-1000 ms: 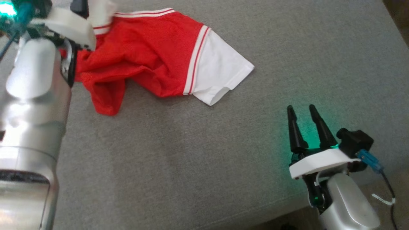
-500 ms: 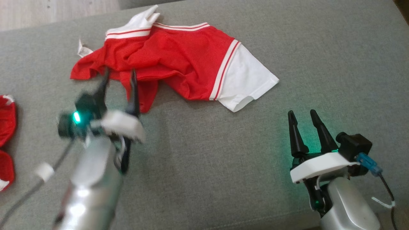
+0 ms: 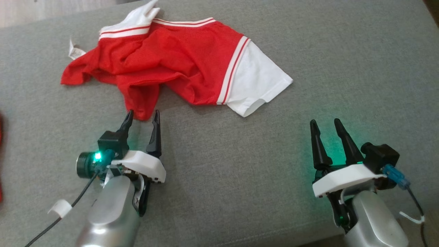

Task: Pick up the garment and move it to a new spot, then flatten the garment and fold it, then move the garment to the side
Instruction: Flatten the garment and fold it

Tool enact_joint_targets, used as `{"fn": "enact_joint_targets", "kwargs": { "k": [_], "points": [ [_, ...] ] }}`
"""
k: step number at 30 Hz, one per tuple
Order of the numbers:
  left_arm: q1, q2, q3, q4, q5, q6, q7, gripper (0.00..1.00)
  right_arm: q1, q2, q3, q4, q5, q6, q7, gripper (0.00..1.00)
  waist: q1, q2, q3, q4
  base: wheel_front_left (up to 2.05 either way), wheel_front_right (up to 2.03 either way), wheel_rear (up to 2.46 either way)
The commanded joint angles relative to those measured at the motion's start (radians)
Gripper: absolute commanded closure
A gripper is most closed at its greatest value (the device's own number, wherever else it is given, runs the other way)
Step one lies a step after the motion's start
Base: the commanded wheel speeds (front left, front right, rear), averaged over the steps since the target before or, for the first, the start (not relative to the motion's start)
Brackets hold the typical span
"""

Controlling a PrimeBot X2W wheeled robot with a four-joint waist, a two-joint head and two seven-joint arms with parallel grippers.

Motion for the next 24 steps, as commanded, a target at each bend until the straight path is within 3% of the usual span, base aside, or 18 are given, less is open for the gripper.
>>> {"fn": "enact_joint_targets", "kwargs": {
  "k": [1,4,5,7,10,19,24],
  "points": [
    [-0.016,0.010,0.022,-0.024,0.008,0.009,-0.005,0.00,-0.004,-0.003,0.017,-0.025,-0.010,-0.001,-0.006,0.00,-0.0001,0.0000,0.004,-0.007,0.00,0.00,0.00],
    [-0.019,0.010,0.026,-0.001,0.010,0.023,-0.005,0.00,-0.006,-0.003,0.017,-0.027,-0.011,-0.001,-0.006,0.00,-0.0001,0.0000,0.008,-0.016,0.00,0.00,0.00],
    [-0.022,0.009,0.028,0.005,0.010,0.027,-0.005,0.07,-0.006,-0.003,0.017,-0.028,-0.011,-0.001,-0.006,0.00,-0.0001,0.0000,0.010,-0.018,0.00,0.00,0.00],
    [-0.029,0.009,0.035,0.015,0.010,0.033,-0.005,0.55,-0.008,-0.003,0.017,-0.030,-0.011,-0.001,-0.006,0.00,-0.0001,0.0000,0.013,-0.021,0.00,0.00,0.00],
    [-0.037,0.009,0.049,0.023,0.016,0.042,-0.005,1.00,-0.011,-0.003,0.016,-0.031,-0.012,-0.001,-0.006,0.00,-0.0001,0.0000,0.014,-0.023,0.00,0.00,0.00],
    [0.048,0.016,0.084,-0.114,0.085,0.072,-0.005,1.00,0.040,-0.003,-0.028,-0.012,-0.018,-0.001,-0.006,0.00,-0.0001,0.0000,-0.100,0.058,0.00,0.00,0.00],
    [0.158,0.065,0.069,-0.232,0.174,0.098,-0.005,1.00,0.089,-0.003,-0.046,-0.001,-0.006,-0.001,-0.006,0.00,-0.0001,0.0000,-0.193,0.133,0.00,0.00,0.00]
  ]
}}
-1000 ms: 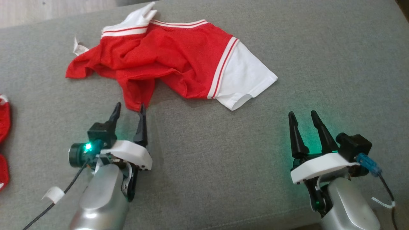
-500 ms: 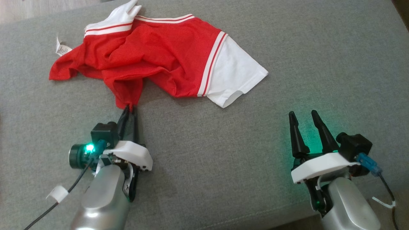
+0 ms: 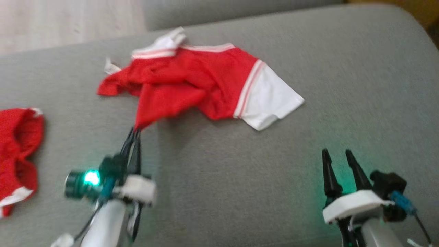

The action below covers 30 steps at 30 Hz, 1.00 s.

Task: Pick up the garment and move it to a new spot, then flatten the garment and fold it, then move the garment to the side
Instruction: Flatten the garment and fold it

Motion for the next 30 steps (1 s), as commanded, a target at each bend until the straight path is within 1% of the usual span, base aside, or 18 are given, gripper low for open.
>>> {"fn": "enact_joint_targets", "kwargs": {
  "k": [1,5,9,10,11,12,13,15,18,21,25,28,30],
  "points": [
    [0.014,0.043,0.031,-0.046,0.021,0.015,-0.005,1.00,-0.015,-0.002,0.021,-0.028,0.009,-0.001,-0.007,0.00,0.0001,0.0000,-0.076,0.069,0.00,0.00,0.00],
    [0.103,0.101,0.032,-0.079,0.063,0.044,-0.005,1.00,-0.004,-0.002,0.029,-0.026,0.017,-0.001,-0.007,0.00,0.0001,0.0000,-0.109,0.087,0.00,0.00,0.00],
    [0.181,0.138,0.052,-0.121,0.081,0.092,-0.005,1.00,0.002,-0.002,0.030,-0.025,0.017,-0.001,-0.007,0.00,0.0001,0.0000,-0.122,0.085,0.00,0.00,0.00],
    [0.201,0.141,0.059,-0.128,0.081,0.107,-0.005,0.91,0.005,-0.002,0.027,-0.025,0.013,-0.001,-0.007,0.00,0.0001,0.0000,-0.125,0.084,0.00,0.00,0.00],
    [0.201,0.141,0.059,-0.128,0.081,0.107,-0.005,0.91,0.005,-0.002,0.027,-0.025,0.013,-0.001,-0.007,0.00,0.0001,0.0000,-0.125,0.084,0.00,0.00,0.00],
    [0.219,0.142,0.065,-0.126,0.081,0.120,-0.005,0.52,0.008,-0.002,0.024,-0.026,0.009,-0.001,-0.007,0.00,0.0001,0.0000,-0.127,0.082,0.00,0.00,0.00],
    [0.234,0.140,0.074,-0.123,0.075,0.131,-0.005,0.00,0.009,-0.002,0.021,-0.027,0.006,-0.001,-0.007,0.00,0.0001,0.0000,-0.129,0.077,0.00,0.00,0.00],
    [0.259,0.135,0.083,-0.125,0.073,0.152,-0.005,0.00,0.009,-0.002,0.014,-0.035,0.000,-0.001,-0.007,0.00,0.0001,0.0000,-0.132,0.068,0.00,0.00,0.00],
    [0.284,0.121,0.076,-0.142,0.079,0.169,-0.005,0.00,0.006,-0.002,0.007,-0.060,-0.011,-0.001,-0.007,0.00,0.0001,0.0000,-0.133,0.057,0.00,0.00,0.00],
    [0.305,0.086,0.099,-0.173,0.044,0.181,-0.005,0.00,0.002,-0.002,0.007,-0.095,-0.013,-0.001,-0.007,0.00,0.0001,0.0000,-0.134,0.047,0.00,0.00,0.00],
    [0.324,0.047,0.139,-0.248,0.008,0.179,-0.005,0.00,-0.003,-0.002,0.008,-0.157,-0.019,-0.001,-0.007,0.00,0.0001,0.0000,-0.132,0.038,0.00,0.00,0.00],
    [0.329,0.025,0.165,-0.243,-0.016,0.158,-0.005,0.00,-0.003,-0.002,0.017,-0.182,-0.039,-0.001,-0.007,0.00,0.0001,0.0000,-0.133,0.034,0.00,0.00,0.00],
    [0.327,0.014,0.179,-0.234,-0.017,0.152,-0.005,0.00,-0.001,-0.002,0.031,-0.174,-0.055,-0.001,-0.007,0.00,0.0001,0.0000,-0.134,0.030,0.00,0.00,0.00]
  ]
}}
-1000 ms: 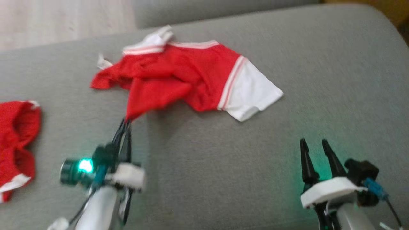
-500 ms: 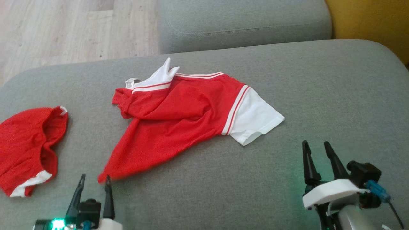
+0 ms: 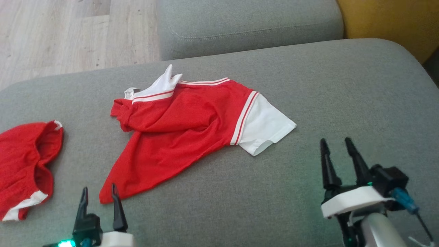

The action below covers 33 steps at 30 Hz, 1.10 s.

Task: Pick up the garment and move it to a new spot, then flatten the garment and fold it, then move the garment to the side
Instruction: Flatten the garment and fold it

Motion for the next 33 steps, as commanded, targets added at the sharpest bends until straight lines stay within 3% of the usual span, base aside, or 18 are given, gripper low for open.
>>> {"fn": "enact_joint_targets", "kwargs": {
  "k": [1,10,17,22,33],
  "points": [
    [-0.027,-0.003,0.047,-0.016,0.000,-0.007,-0.005,0.00,-0.028,-0.003,0.034,-0.017,-0.009,-0.001,-0.006,0.00,0.0000,0.0000,0.000,-0.002,0.00,0.00,0.00],
    [-0.042,-0.026,0.040,0.017,0.029,-0.052,-0.005,0.00,-0.070,-0.003,0.063,0.080,-0.044,-0.001,-0.006,0.00,0.0000,0.0000,0.037,0.031,0.00,0.00,0.00],
    [-0.101,-0.036,-0.027,0.018,0.047,-0.086,-0.005,0.00,-0.272,-0.003,-0.046,0.237,-0.147,-0.001,-0.006,0.00,0.0000,0.0000,0.166,0.134,0.00,0.00,0.00],
    [-0.131,-0.038,-0.063,0.023,0.043,-0.088,-0.005,0.00,-0.384,-0.008,-0.121,0.378,-0.207,-0.001,-0.006,0.00,0.0000,0.0000,0.220,0.187,0.00,0.00,0.00],
    [-0.178,-0.039,-0.102,0.016,-0.001,-0.072,-0.005,0.00,-0.461,-0.033,-0.235,0.658,-0.308,-0.001,-0.005,0.00,0.0000,0.0000,0.253,0.235,0.00,0.00,0.00]
  ]
}}
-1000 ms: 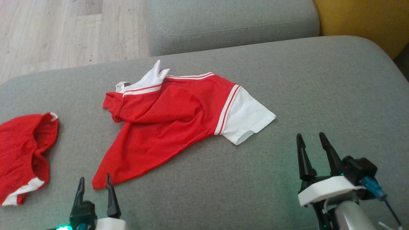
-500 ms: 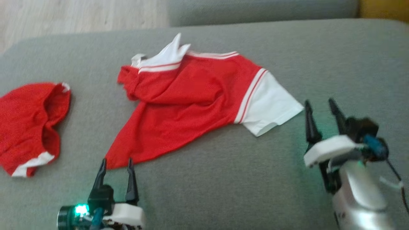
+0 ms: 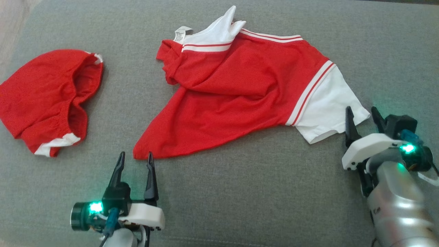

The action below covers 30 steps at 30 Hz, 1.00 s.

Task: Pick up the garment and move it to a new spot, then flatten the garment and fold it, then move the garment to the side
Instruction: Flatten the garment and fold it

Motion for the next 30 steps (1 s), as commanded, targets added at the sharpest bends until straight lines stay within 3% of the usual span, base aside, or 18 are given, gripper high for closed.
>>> {"fn": "enact_joint_targets", "kwargs": {
  "k": [1,2,3,6,14,23,30],
  "points": [
    [-0.023,0.003,0.027,-0.030,-0.005,0.006,-0.005,0.00,0.007,0.003,0.019,0.023,-0.005,-0.001,0.006,0.09,-0.0001,0.0000,-0.002,-0.001,0.00,0.00,0.00],
    [-0.021,0.003,0.029,-0.029,-0.007,0.008,-0.005,0.00,0.006,0.005,0.018,0.043,-0.003,-0.001,0.006,0.76,-0.0001,0.0000,-0.007,-0.004,0.00,0.00,0.00],
    [-0.018,0.003,0.031,-0.028,-0.007,0.009,-0.005,0.00,0.005,0.007,0.019,0.062,0.002,-0.001,0.006,1.00,-0.0001,0.0000,-0.011,-0.007,0.00,0.00,0.00],
    [-0.006,0.003,0.041,-0.024,-0.011,0.011,-0.005,0.00,0.009,0.008,0.014,0.060,0.028,-0.001,0.005,1.00,-0.0001,0.0000,-0.028,-0.024,0.00,0.00,0.00],
    [0.021,0.003,0.049,-0.013,-0.059,0.001,-0.005,0.00,0.150,-0.027,-0.049,-0.167,0.108,-0.001,0.005,1.00,-0.0001,0.0000,-0.081,-0.101,0.00,0.00,0.00],
    [0.034,0.003,-0.017,0.071,-0.211,-0.104,-0.005,0.00,0.282,-0.010,-0.046,-0.306,0.170,-0.001,0.005,1.00,-0.0001,0.0000,-0.094,-0.188,0.00,0.00,0.00],
    [0.008,0.003,-0.058,0.165,-0.260,-0.124,-0.005,0.00,0.303,0.008,-0.029,-0.339,0.181,-0.001,0.005,1.00,-0.0001,0.0000,-0.083,-0.223,0.00,0.00,0.00]
  ]
}}
